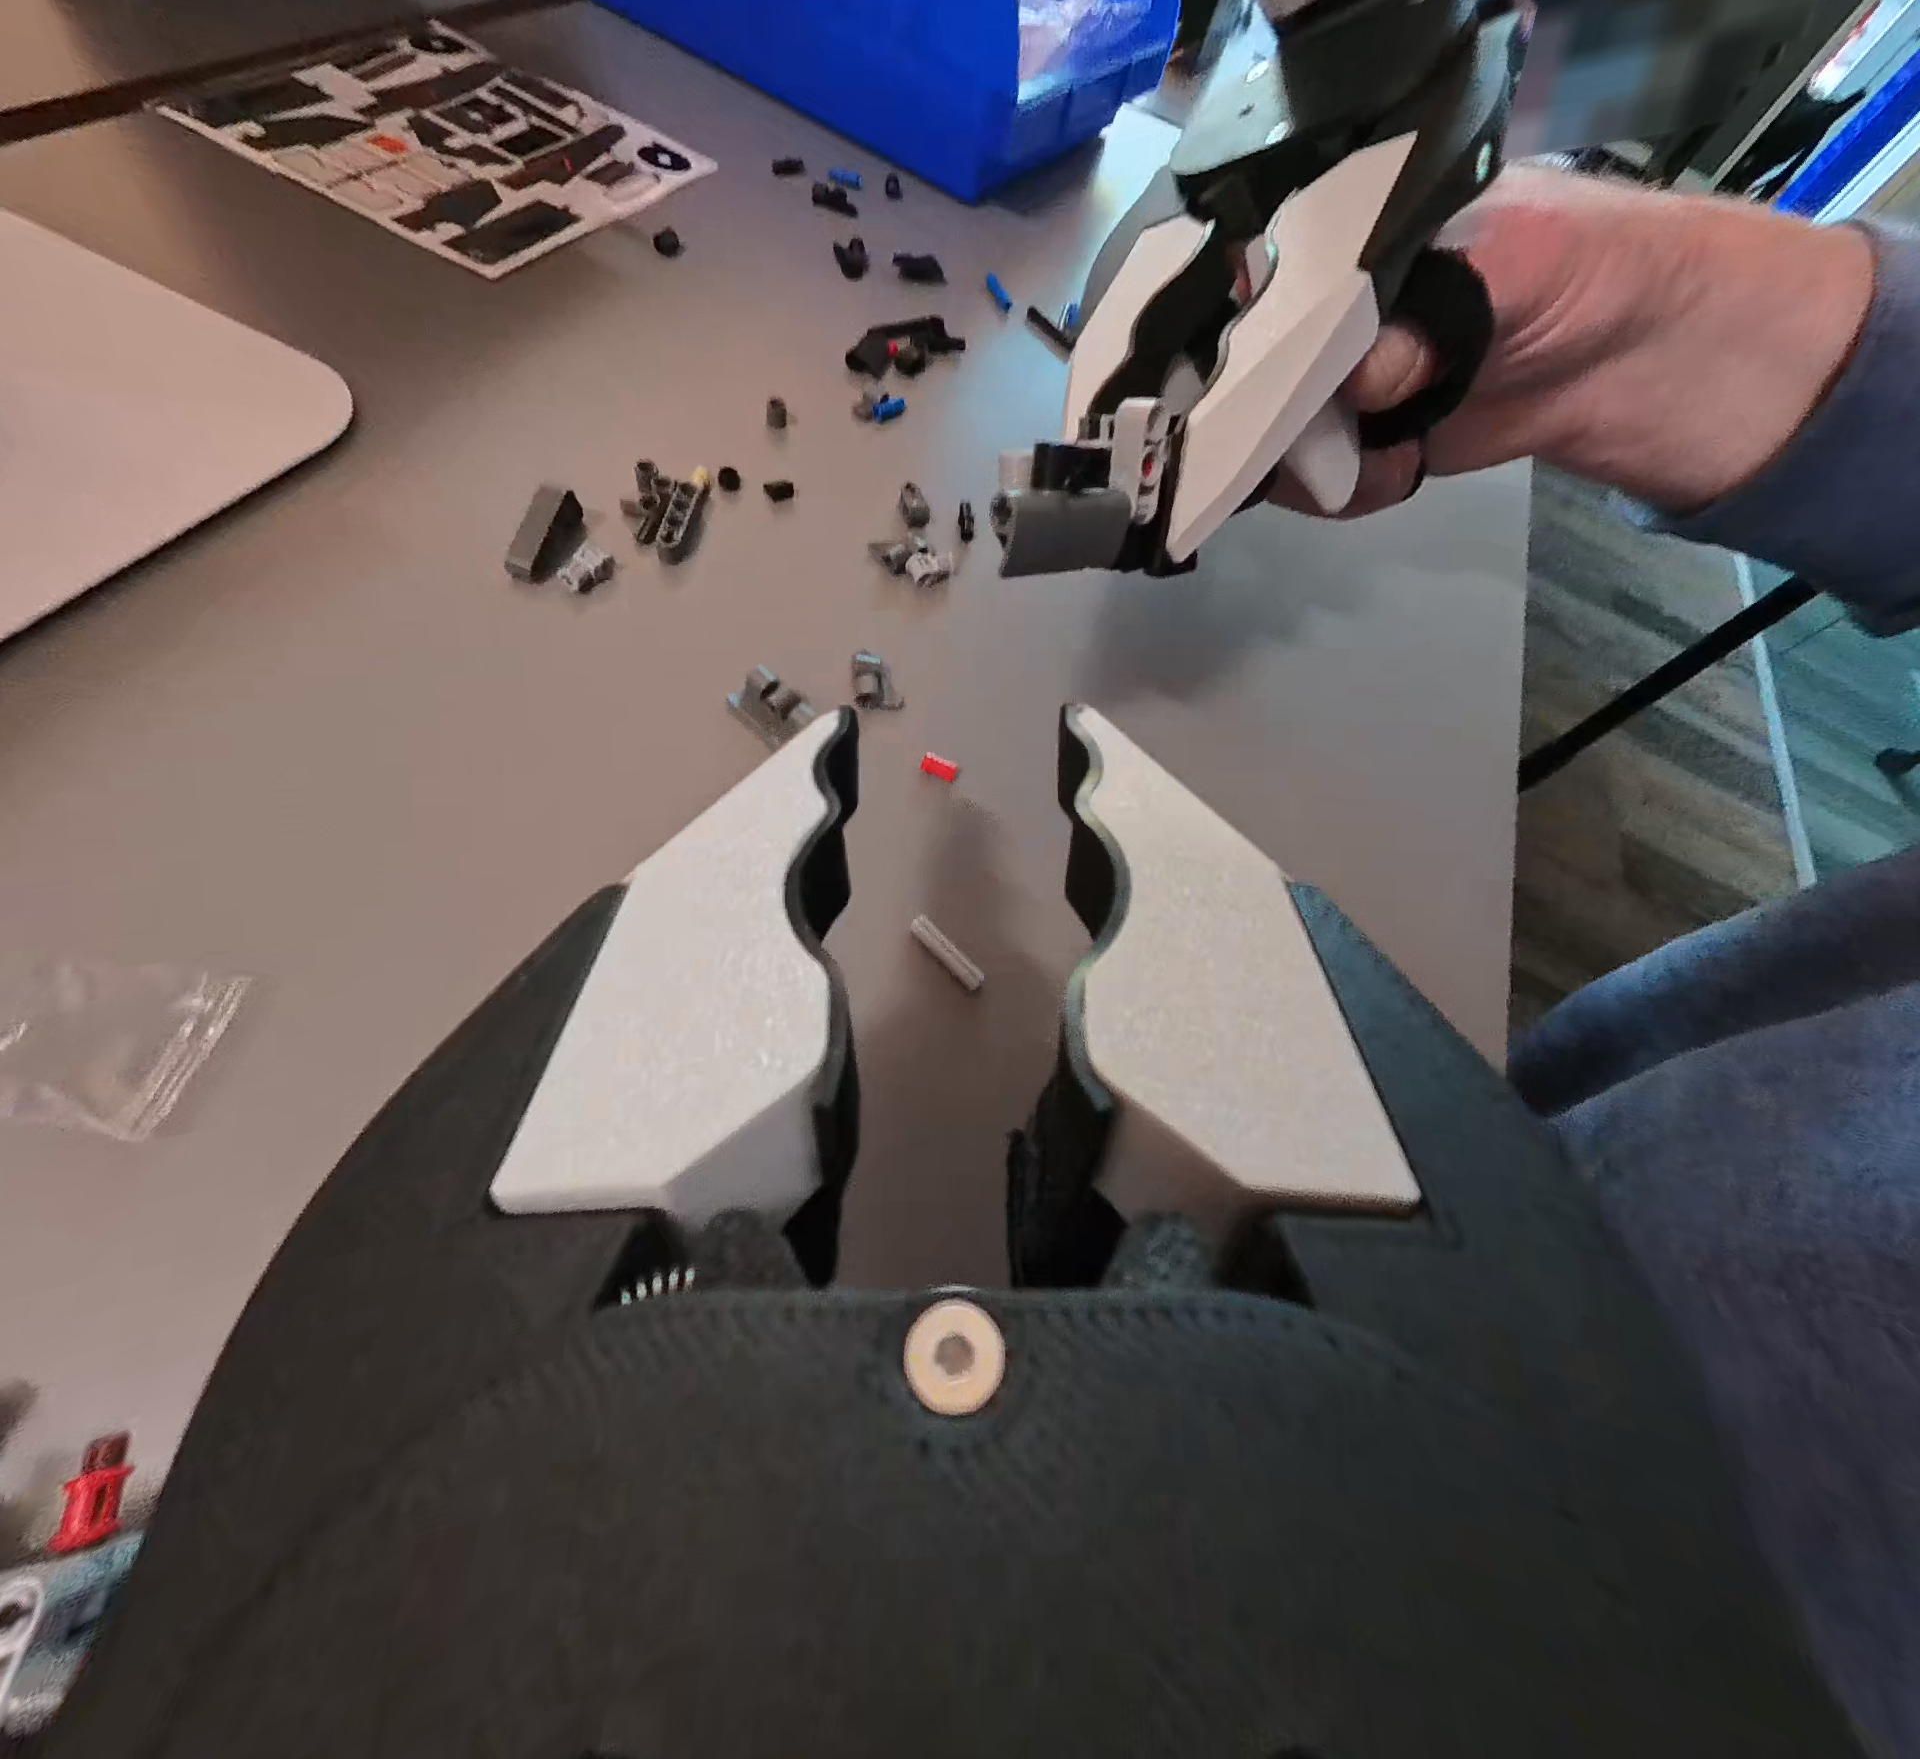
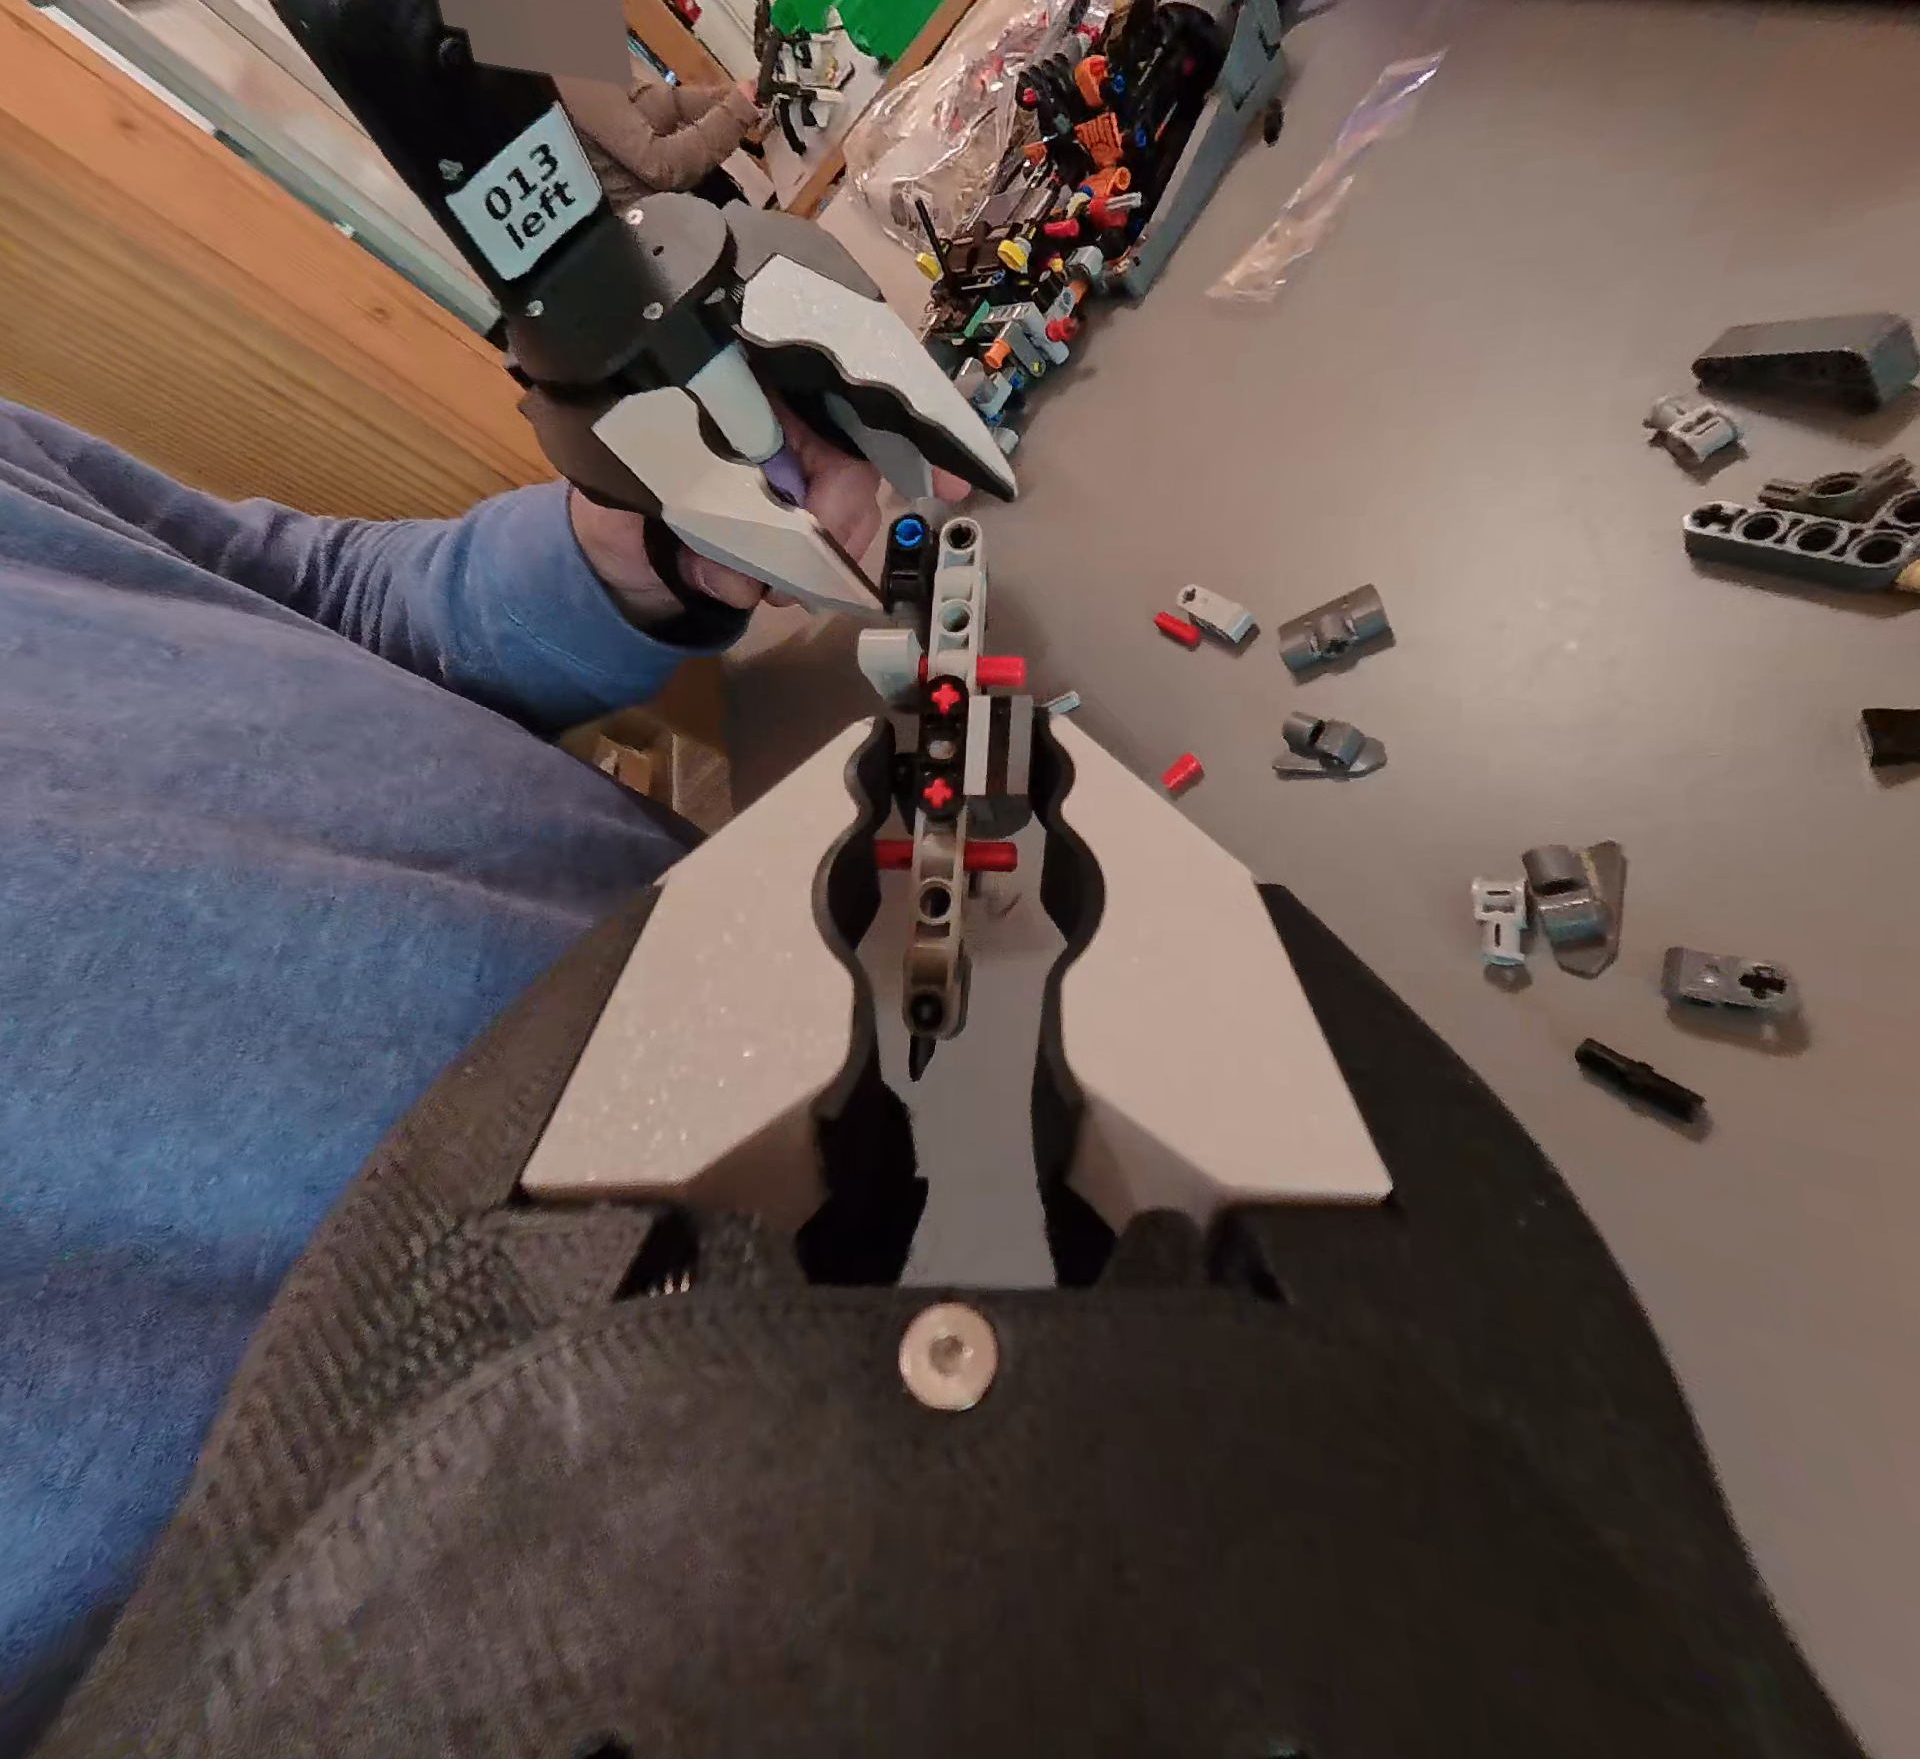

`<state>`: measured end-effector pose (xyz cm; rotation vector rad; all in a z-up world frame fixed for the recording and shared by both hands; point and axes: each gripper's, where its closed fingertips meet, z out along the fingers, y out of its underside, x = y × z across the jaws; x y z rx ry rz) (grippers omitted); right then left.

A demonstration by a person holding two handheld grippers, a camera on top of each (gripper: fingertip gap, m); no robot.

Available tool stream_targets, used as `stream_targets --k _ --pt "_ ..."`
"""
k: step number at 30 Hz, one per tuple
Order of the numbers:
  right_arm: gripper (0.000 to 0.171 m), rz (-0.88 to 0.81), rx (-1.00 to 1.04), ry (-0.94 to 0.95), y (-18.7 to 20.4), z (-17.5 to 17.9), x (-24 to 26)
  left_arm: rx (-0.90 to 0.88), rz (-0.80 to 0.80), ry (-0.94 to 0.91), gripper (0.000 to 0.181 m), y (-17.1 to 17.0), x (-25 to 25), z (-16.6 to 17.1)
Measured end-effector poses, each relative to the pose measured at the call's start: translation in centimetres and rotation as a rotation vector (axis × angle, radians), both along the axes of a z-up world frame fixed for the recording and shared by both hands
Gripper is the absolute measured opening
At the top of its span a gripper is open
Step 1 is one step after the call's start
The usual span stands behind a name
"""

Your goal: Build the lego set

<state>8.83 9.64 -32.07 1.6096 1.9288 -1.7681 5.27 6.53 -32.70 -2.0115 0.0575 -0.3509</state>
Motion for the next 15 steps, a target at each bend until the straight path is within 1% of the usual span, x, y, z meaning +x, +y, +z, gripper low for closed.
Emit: stream_targets --k 1,7,11,15 --pt "0.024 0.0 0.011 -0.002 0.0 0.0 0.0 0.015 -0.002 -0.011 0.037 0.2 0.0 0.4" --pt "0.024 -0.002 0.073 0.032 -0.7 0.4 0.2 0.054 -0.048 -0.086 0.035 1.0 1.4 1.5" --pt "0.024 -0.009 0.138 0.059 -1.3 0.6 0.4 0.076 -0.078 -0.159 0.029 1.2 2.5 1.9" --pt "0.024 -0.016 0.114 0.036 -1.8 0.7 0.6 0.111 -0.096 -0.251 0.024 1.1 3.0 2.8"
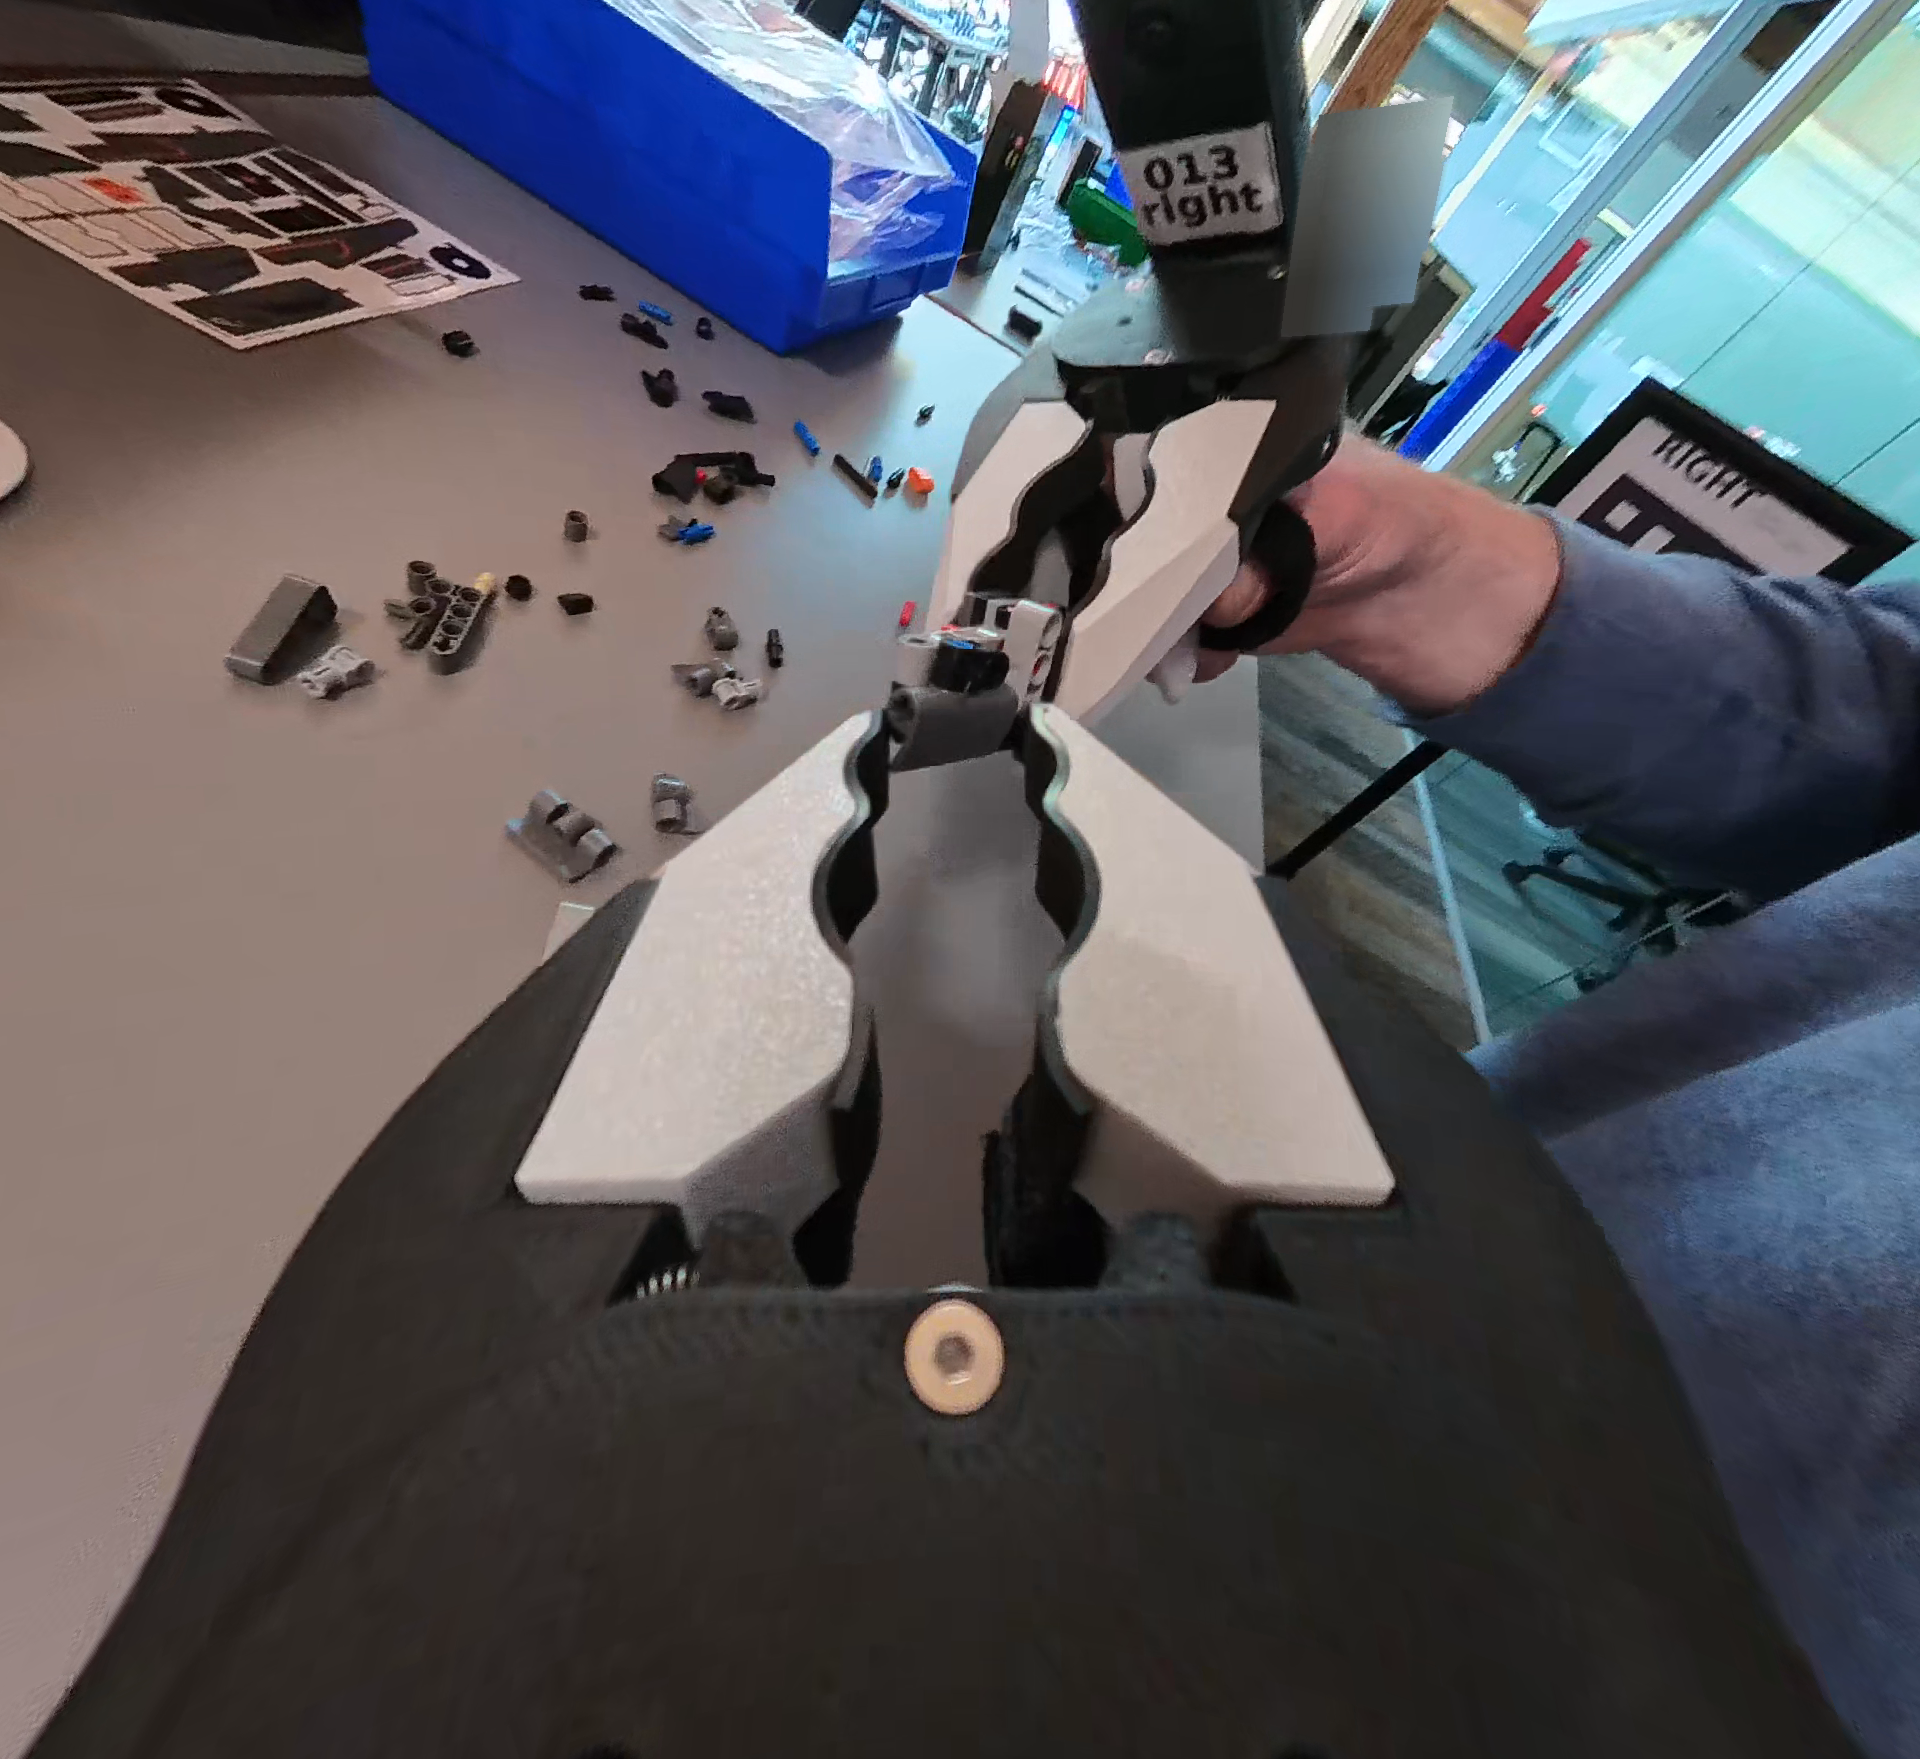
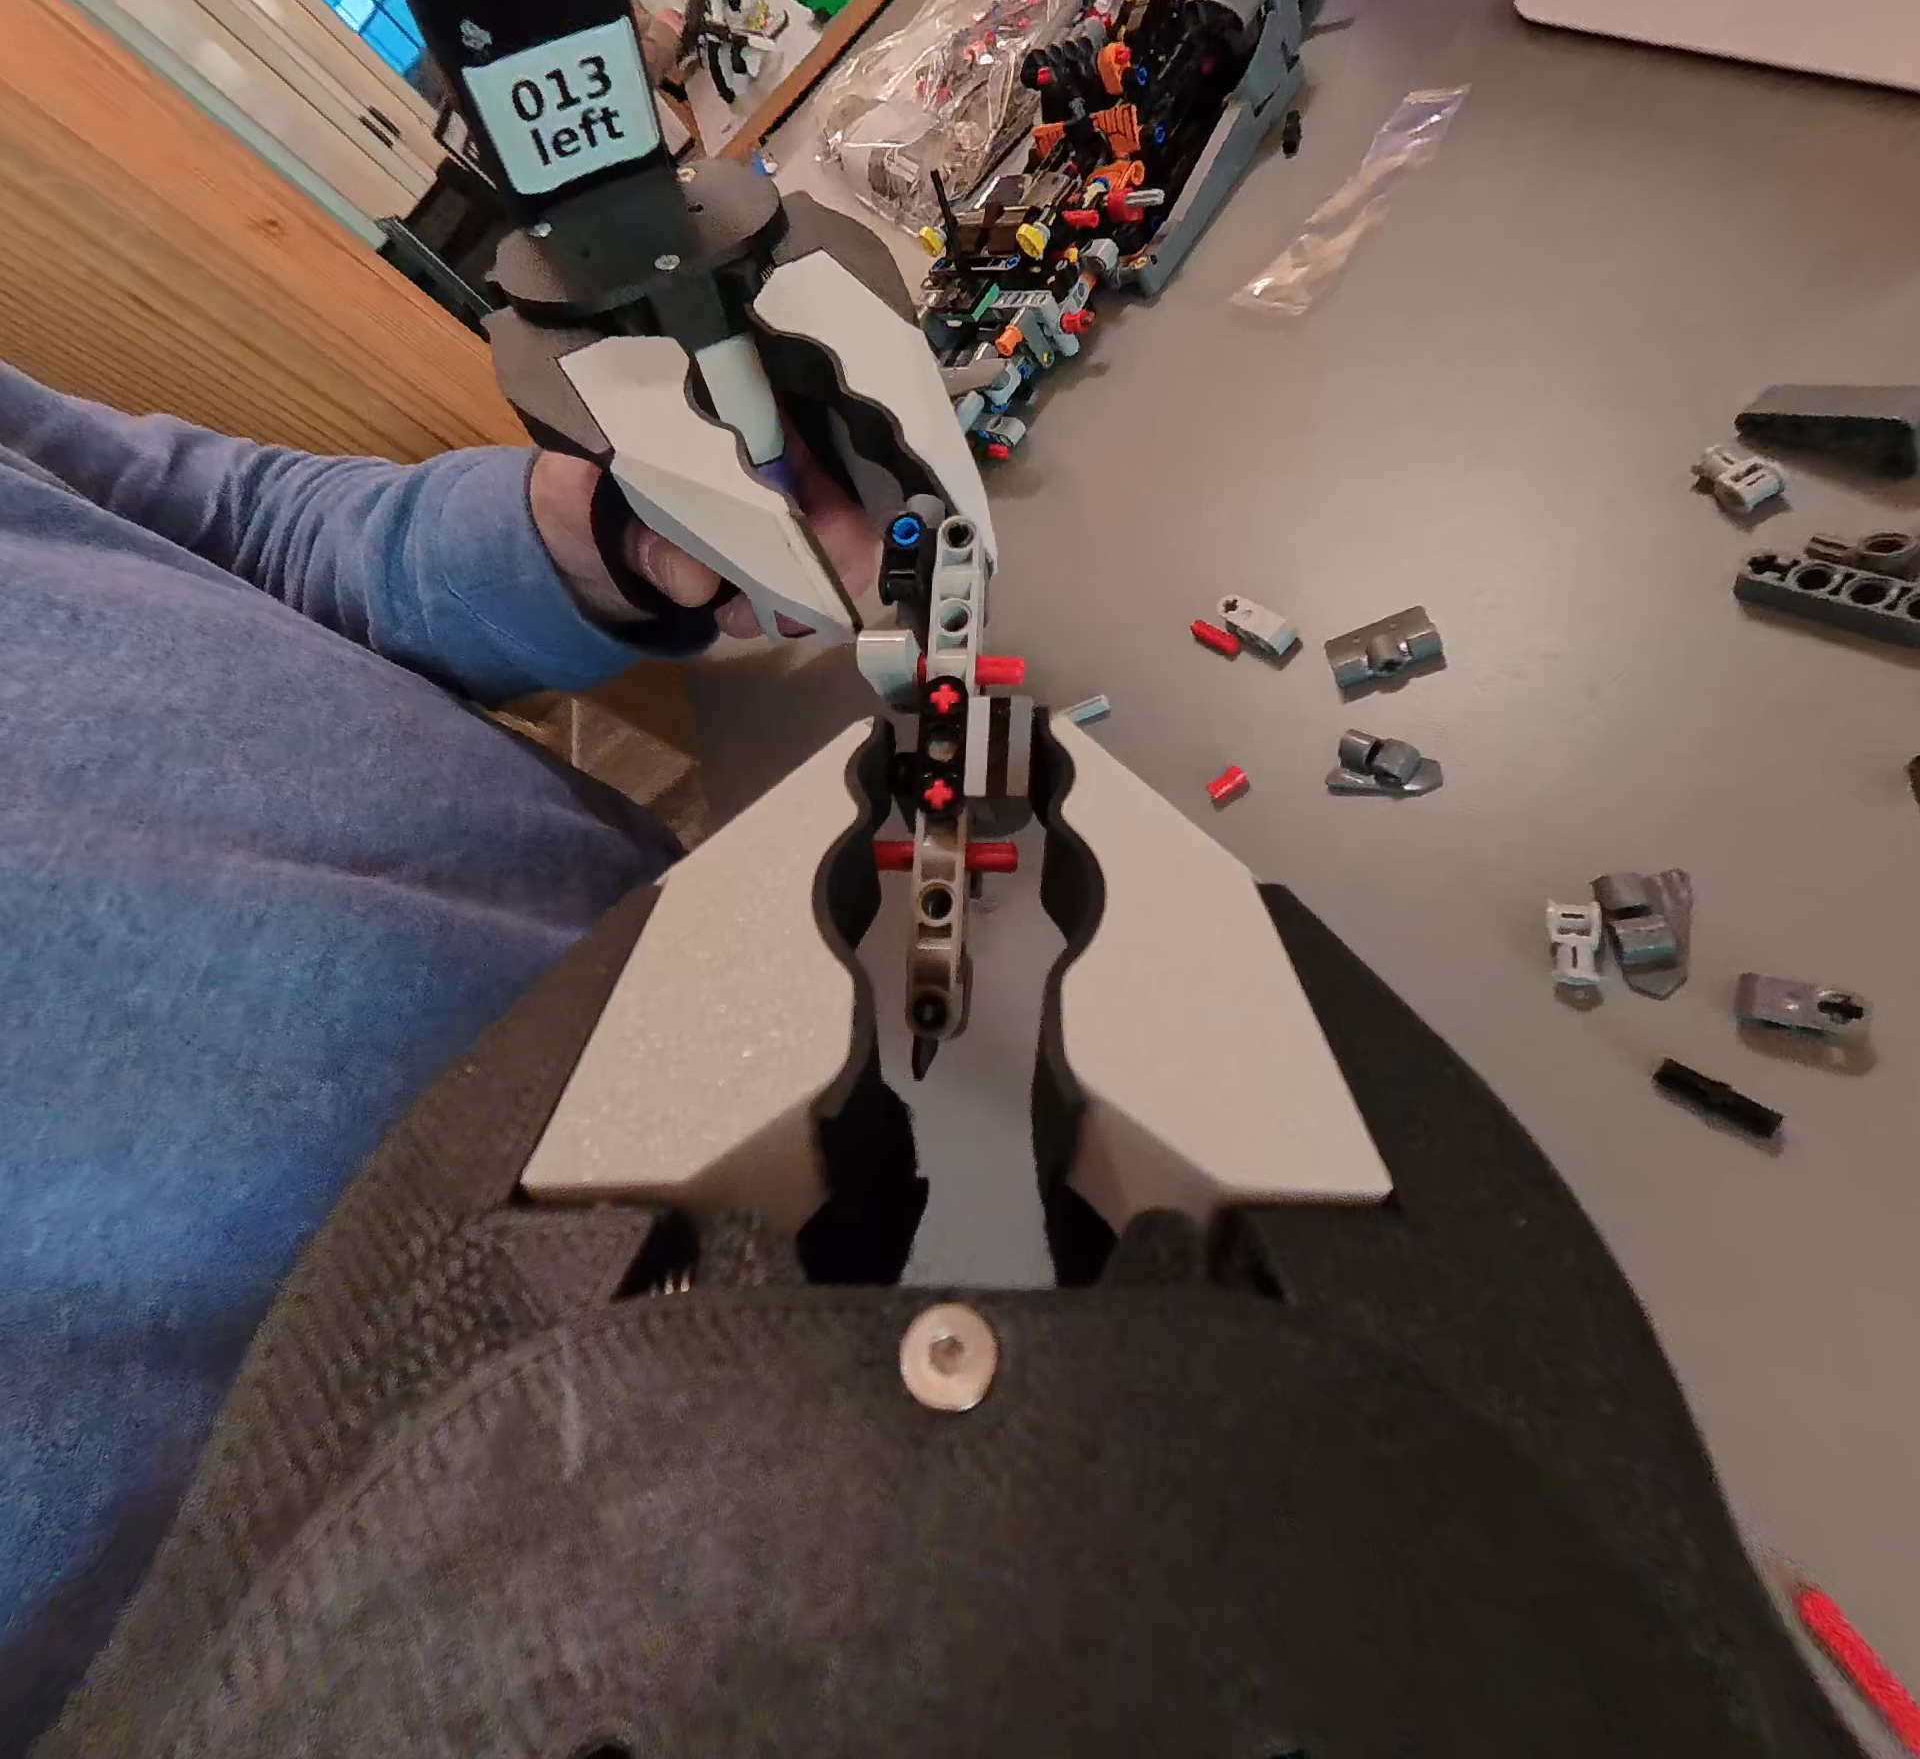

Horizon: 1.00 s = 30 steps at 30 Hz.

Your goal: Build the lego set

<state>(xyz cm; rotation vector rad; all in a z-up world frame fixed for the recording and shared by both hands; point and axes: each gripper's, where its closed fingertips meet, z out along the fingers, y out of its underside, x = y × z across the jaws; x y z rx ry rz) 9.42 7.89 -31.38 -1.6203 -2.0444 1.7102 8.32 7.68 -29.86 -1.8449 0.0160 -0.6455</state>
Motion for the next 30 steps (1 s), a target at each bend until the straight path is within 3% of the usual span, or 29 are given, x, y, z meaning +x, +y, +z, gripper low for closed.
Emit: stream_targets --k 5,20,26,30 --pt "0.024 -0.011 -0.027 0.009 -0.5 0.4 0.1 0.019 0.005 -0.086 0.015 -0.3 -0.3 0.6" --pt "0.024 -0.104 -0.237 -0.033 -0.4 0.9 -1.1 0.059 0.134 -0.227 0.014 -0.1 -1.5 0.8" --pt "0.024 -0.118 -0.285 -0.025 0.0 1.4 -1.7 0.066 0.137 -0.395 0.012 0.3 -2.2 1.1" --pt "0.036 -0.133 -0.275 0.018 0.8 2.2 -2.2 0.071 0.148 -0.48 0.011 0.7 -3.0 1.3"
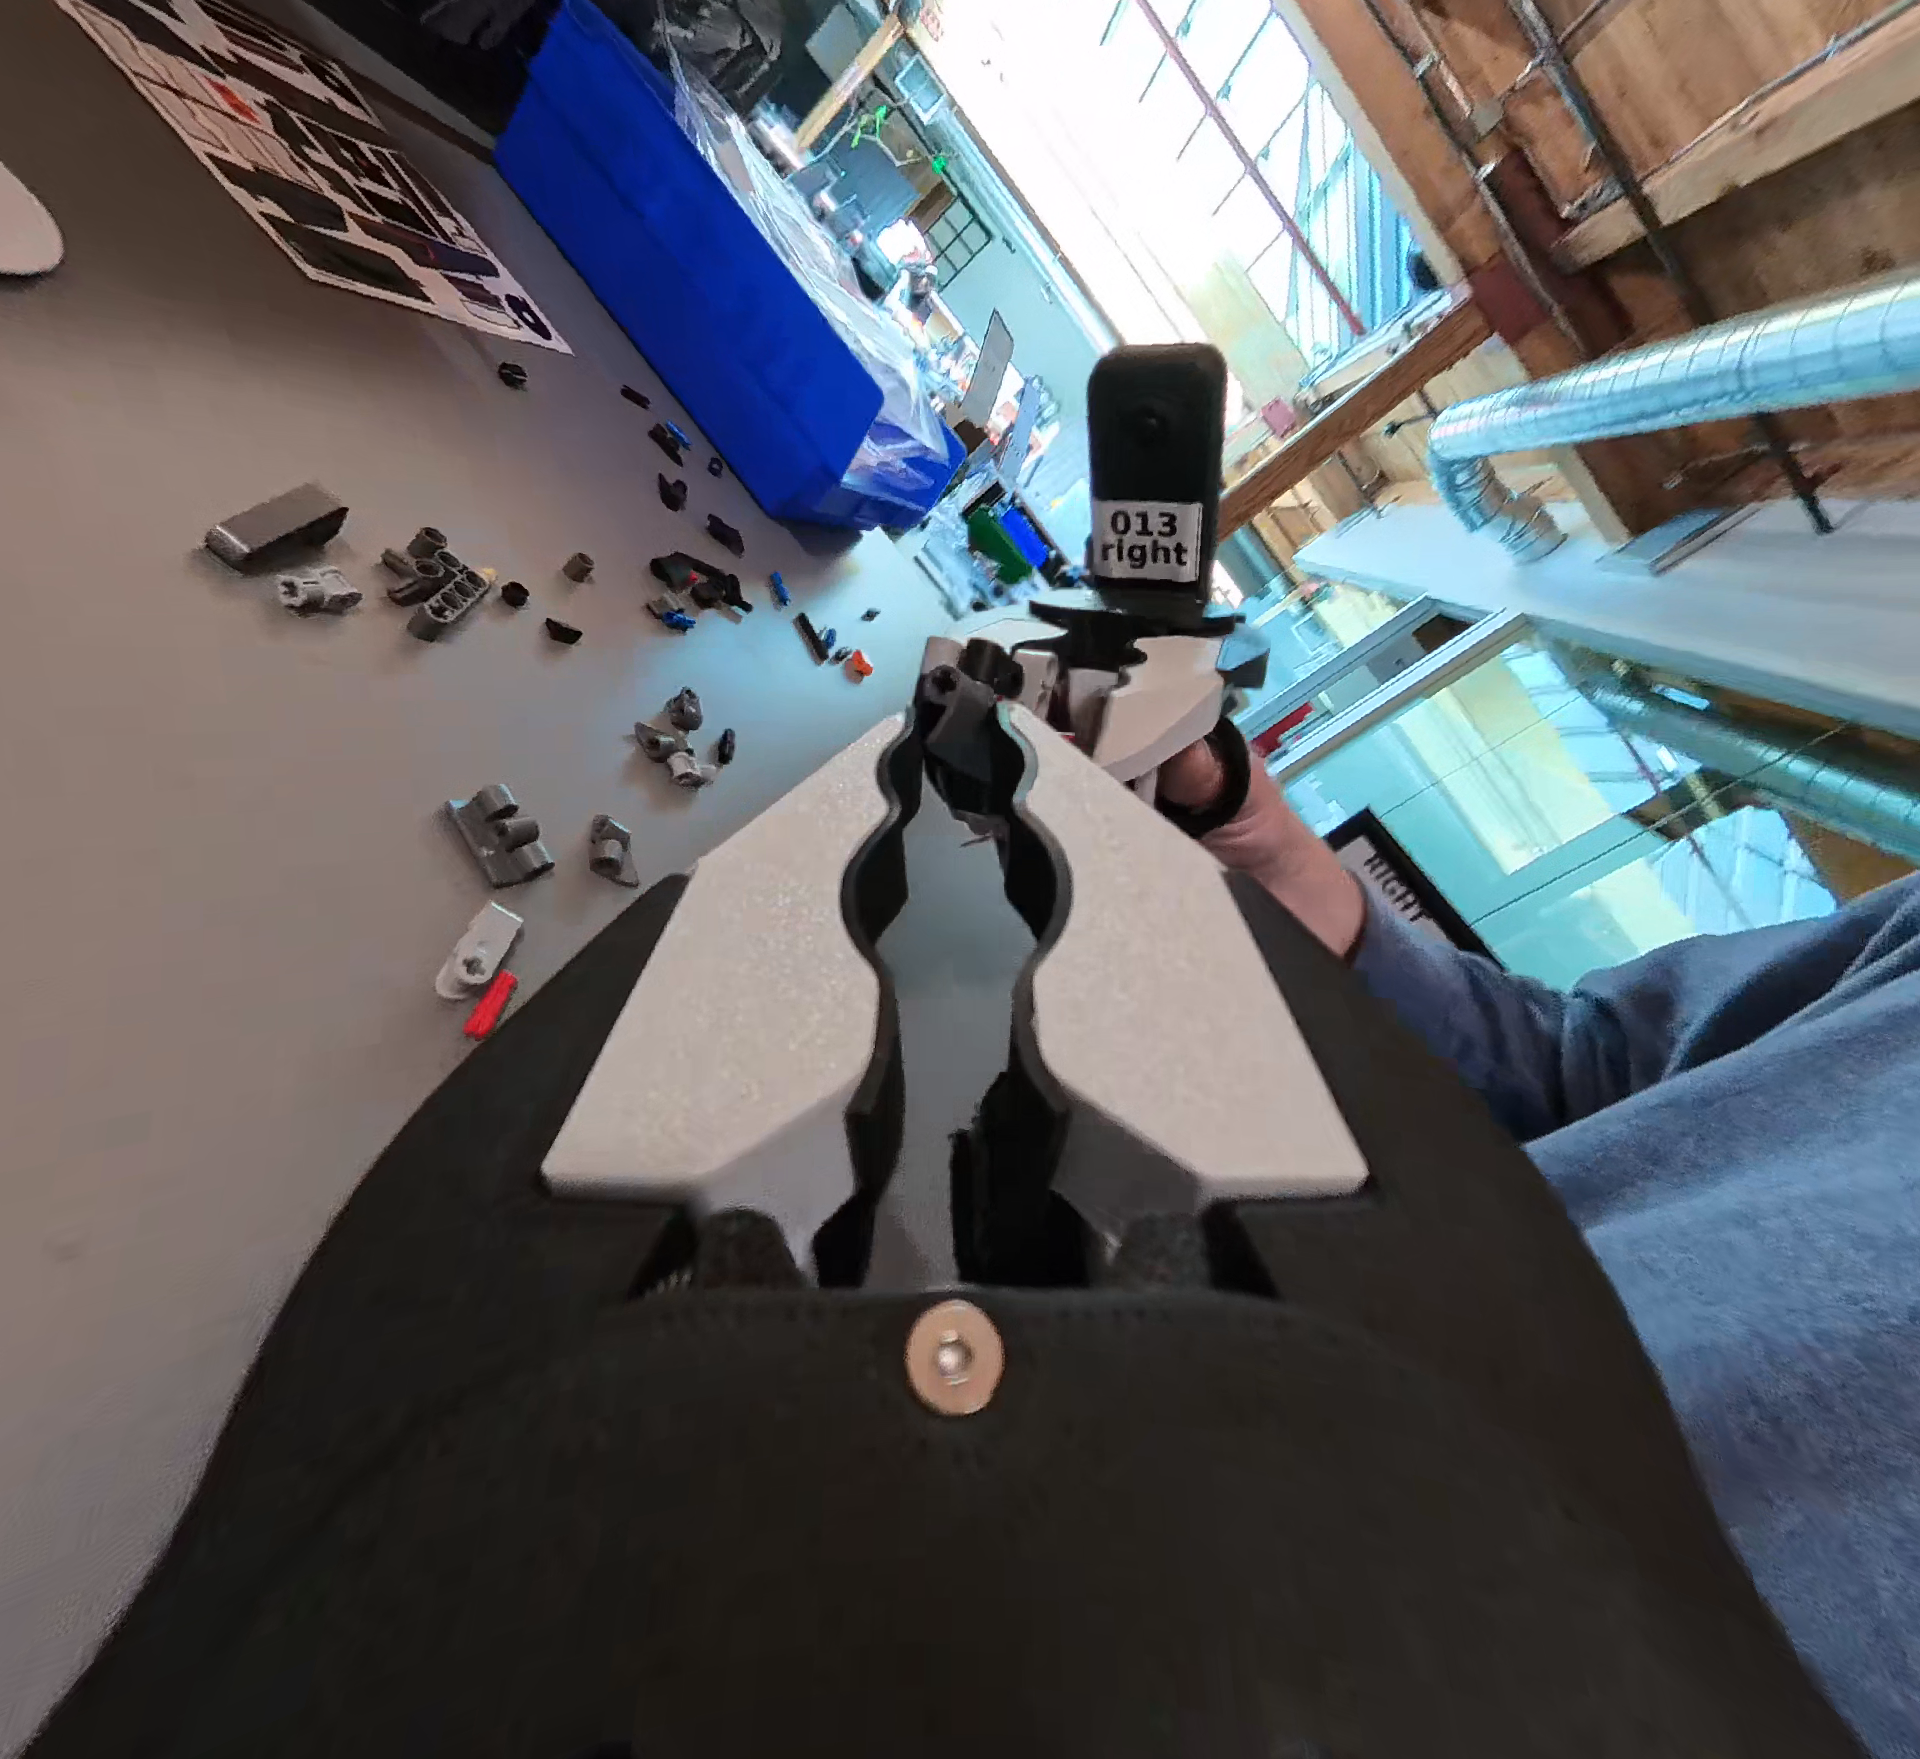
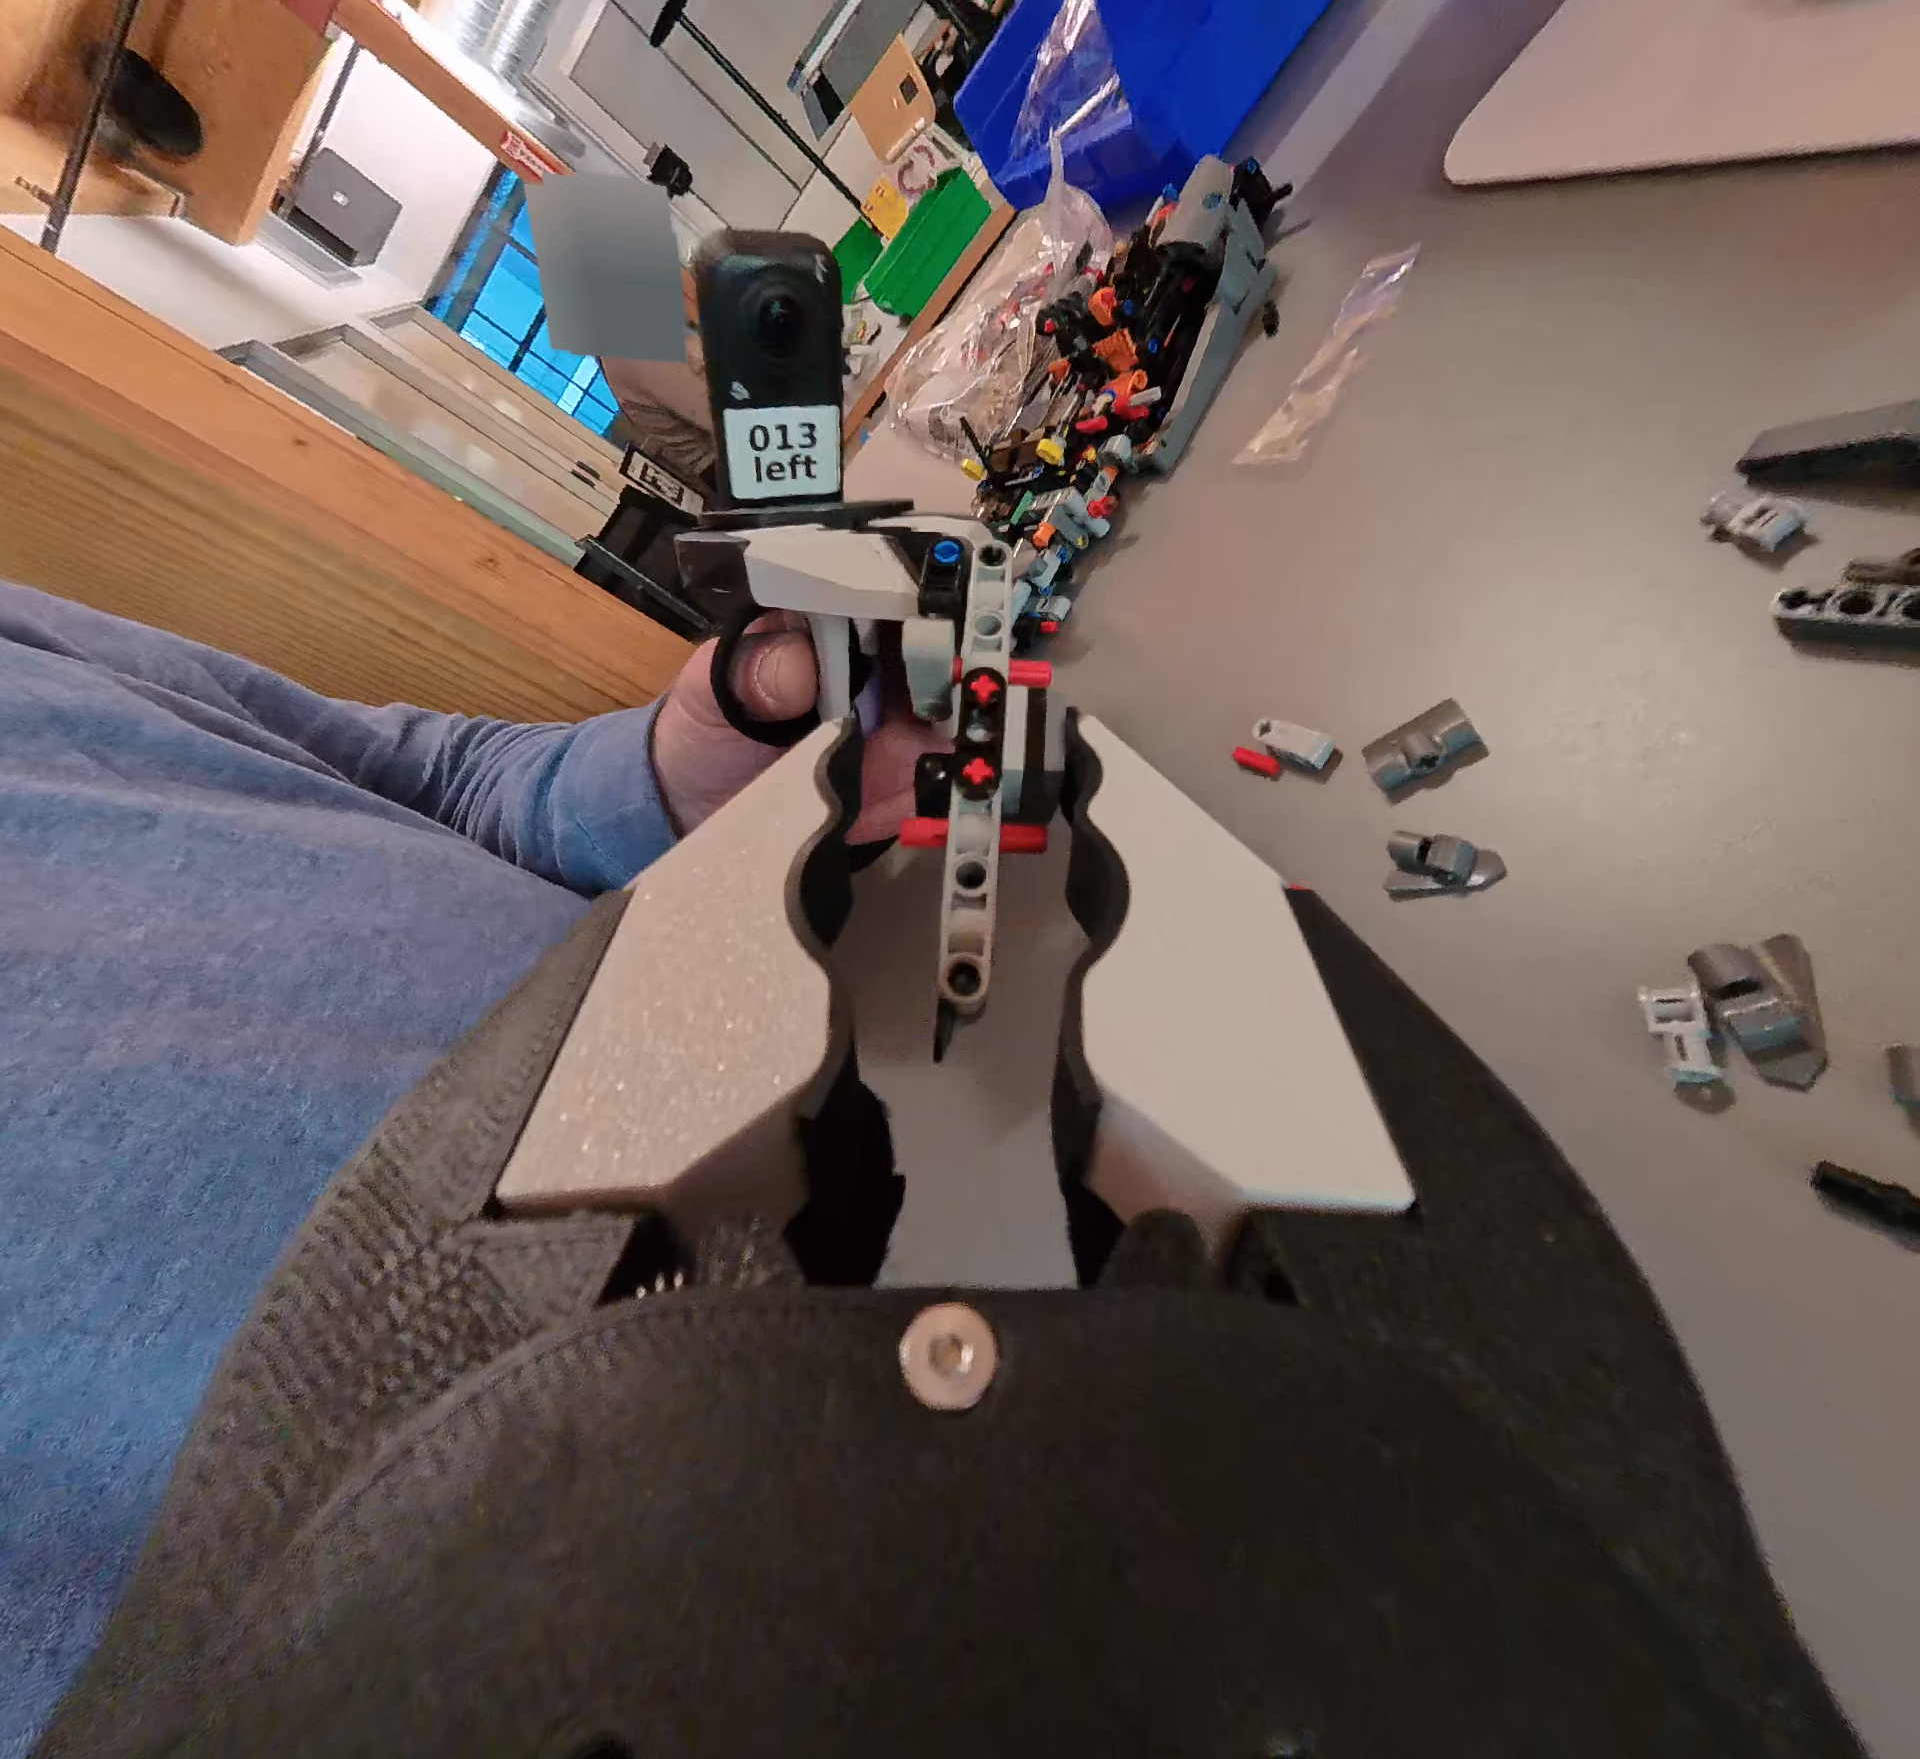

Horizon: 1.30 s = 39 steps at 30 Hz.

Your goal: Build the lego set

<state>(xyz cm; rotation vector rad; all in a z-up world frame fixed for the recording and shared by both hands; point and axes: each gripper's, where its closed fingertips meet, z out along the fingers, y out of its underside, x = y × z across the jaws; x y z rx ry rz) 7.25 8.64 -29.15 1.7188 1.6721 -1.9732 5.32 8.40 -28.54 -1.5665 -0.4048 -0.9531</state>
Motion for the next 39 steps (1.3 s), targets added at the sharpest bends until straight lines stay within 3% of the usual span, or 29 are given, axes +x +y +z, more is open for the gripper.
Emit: stream_targets --k 3,10,12,15,16,20,27,32,39 --pt "0.053 -0.008 0.073 0.056 0.7 0.8 0.0 -0.005 0.005 -0.07 0.01 0.3 -0.6 0.0" --pt "0.075 -0.071 0.816 0.171 2.7 -0.4 -0.1 -0.043 -0.017 -0.243 0.009 1.2 -1.1 -0.1" --pt "0.069 -0.051 0.979 0.212 2.4 -0.9 -0.3 -0.053 -0.025 -0.279 0.01 1.6 -1.0 -0.2" --pt "0.037 -0.077 1.147 0.199 3.2 -2.0 -0.7 -0.07 -0.038 -0.32 0.009 2.1 -0.8 -0.3" --pt "0.036 -0.085 1.16 0.196 3.4 -2.1 -0.7 -0.079 -0.039 -0.33 0.009 2.2 -0.7 -0.4" --pt "0.035 -0.076 0.949 0.185 3.0 -1.4 -0.4 -0.057 -0.042 -0.313 0.013 2.3 -0.7 0.3" --pt "0.035 0.111 0.196 0.071 2.7 2.3 0.5 0.067 -0.007 0.082 0.033 1.2 -2.5 4.0" --pt "0.035 0.201 0.043 0.028 2.7 3.7 -0.1 0.079 -0.103 0.231 0.033 2.1 -1.4 4.9" --pt "0.035 0.289 -0.016 -0.016 1.8 3.8 -0.9 0.101 -0.095 0.224 0.022 2.4 -1.6 5.0"
